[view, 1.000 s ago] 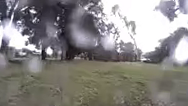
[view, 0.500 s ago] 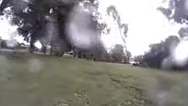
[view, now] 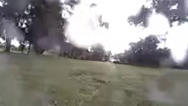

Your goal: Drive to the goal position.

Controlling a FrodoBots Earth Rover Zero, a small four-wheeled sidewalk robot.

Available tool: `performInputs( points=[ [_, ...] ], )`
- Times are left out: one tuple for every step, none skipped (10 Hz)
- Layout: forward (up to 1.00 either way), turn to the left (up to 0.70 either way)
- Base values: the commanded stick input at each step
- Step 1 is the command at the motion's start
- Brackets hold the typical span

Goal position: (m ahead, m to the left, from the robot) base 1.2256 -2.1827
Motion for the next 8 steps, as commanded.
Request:
performInputs(
  points=[
    [1.0,-0.39],
    [1.0,-0.39],
    [1.0,-0.39],
    [1.0,-0.39],
    [1.0,-0.39],
    [1.0,-0.39],
    [1.0,-0.39],
    [1.0,-0.39]
  ],
)
